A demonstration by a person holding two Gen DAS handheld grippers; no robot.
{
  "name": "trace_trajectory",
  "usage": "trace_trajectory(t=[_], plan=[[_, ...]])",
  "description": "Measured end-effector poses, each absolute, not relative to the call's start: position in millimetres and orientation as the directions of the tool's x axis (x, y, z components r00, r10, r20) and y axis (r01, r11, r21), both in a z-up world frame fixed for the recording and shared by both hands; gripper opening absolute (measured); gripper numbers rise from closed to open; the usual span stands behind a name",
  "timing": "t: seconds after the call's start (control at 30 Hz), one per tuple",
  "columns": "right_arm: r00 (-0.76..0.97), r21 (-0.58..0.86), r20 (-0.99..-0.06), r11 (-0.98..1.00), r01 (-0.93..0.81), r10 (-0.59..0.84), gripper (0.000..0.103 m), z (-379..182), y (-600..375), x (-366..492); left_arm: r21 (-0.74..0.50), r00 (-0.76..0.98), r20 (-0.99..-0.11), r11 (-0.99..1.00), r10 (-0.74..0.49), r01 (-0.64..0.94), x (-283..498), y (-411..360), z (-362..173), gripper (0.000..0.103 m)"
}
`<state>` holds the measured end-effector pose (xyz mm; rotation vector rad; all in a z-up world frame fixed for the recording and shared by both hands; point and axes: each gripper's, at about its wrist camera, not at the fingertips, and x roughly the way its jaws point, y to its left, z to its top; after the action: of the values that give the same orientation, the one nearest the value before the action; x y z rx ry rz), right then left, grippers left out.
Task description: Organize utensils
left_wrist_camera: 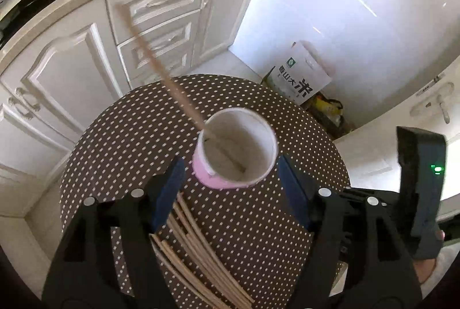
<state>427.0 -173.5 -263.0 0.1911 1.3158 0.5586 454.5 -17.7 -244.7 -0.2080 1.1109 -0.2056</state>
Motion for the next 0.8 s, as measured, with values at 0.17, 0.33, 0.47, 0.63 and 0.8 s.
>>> trace_trajectory(t=[0.17, 0.33, 0.47, 0.63, 0.8], plan=[[0.091, 0.439, -0.87, 0.845, -0.306, 0.485, 0.021, -277.3, -152.7, 412.2, -0.27, 0.45, -0.864, 0.962, -0.224, -0.04, 425.3, 22.4, -250.8, 0.067], [0.047, 0.412, -0.891, 0.847, -0.336, 0.452, 0.021, -293.6, -131.3, 397.9, -0.249, 0.373, -0.911, 0.955, -0.175, -0.159, 394.3, 57.1, -291.6, 0.067], [0.008, 0.385, -0.91, 0.851, -0.358, 0.415, 0.021, -310.0, -113.3, 389.9, -0.255, 0.289, -0.939, 0.94, -0.185, -0.227, 376.5, 67.4, -329.9, 0.066], [-0.003, 0.344, -0.929, 0.862, -0.372, 0.369, 0.021, -320.8, -98.2, 387.9, -0.242, 0.235, -0.955, 0.937, -0.183, -0.253, 368.0, 66.8, -360.1, 0.055], [-0.004, 0.324, -0.937, 0.864, -0.386, 0.35, 0.021, -326.6, -88.2, 389.1, -0.207, 0.187, -0.969, 0.945, -0.163, -0.253, 366.5, 63.7, -381.0, 0.051]])
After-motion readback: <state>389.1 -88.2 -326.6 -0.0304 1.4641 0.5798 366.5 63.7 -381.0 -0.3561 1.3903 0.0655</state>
